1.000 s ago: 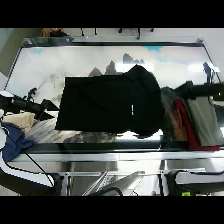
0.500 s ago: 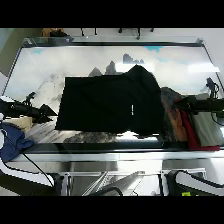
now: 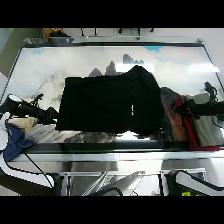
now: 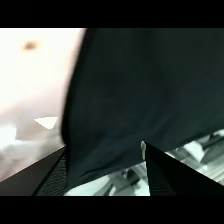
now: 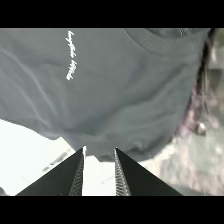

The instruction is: Fold the shirts.

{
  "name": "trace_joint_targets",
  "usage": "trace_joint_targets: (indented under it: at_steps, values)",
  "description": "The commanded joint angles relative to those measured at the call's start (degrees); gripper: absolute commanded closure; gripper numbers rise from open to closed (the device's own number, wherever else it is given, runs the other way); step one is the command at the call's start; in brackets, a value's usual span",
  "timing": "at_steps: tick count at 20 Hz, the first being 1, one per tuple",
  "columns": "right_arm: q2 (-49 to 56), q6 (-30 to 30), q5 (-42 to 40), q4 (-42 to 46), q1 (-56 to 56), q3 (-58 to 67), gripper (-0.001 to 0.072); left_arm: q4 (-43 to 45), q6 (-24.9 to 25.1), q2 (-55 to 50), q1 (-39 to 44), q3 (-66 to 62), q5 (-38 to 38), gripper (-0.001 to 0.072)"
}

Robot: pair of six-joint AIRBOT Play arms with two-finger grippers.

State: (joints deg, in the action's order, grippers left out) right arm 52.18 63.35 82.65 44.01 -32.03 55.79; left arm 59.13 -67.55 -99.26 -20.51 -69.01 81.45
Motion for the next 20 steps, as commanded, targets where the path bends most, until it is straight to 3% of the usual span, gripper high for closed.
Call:
trace_joint_targets:
  at_steps: [1, 2, 3, 11, 16, 20]
  values:
    - [-1.1, 4.9, 0.2, 6.5, -0.2, -2.2, 0.0473, 0.9, 0.3, -0.1, 4.2, 0.4, 0.6, 0.0217]
    - [-1.1, 5.8, -0.1, 8.1, -0.2, -3.3, 0.0406, 0.9, 0.3, -0.1, 4.7, 0.4, 0.5, 0.0502]
    - [-1.1, 6.2, -1.0, 8.7, -0.2, -4.7, 0.0324, 0.9, 0.2, -0.1, 4.7, 0.4, 0.4, 0.0696]
    - [-0.6, 5.7, -17.4, 4.2, 1.8, -17.5, 0.0325, 0.8, -0.4, -0.1, 3.0, 0.4, 1.2, 0.0695]
    - [7.0, 7.2, -22.3, 2.0, 9.7, -18.2, 0.0326, 0.8, -0.4, -0.1, 2.7, 0.4, 1.5, 0.0695]
    - [10.7, 4.2, -26.3, -4.0, 15.4, -18.1, 0.0349, 0.7, -0.4, -0.1, 2.3, 0.4, 2.0, 0.0695]
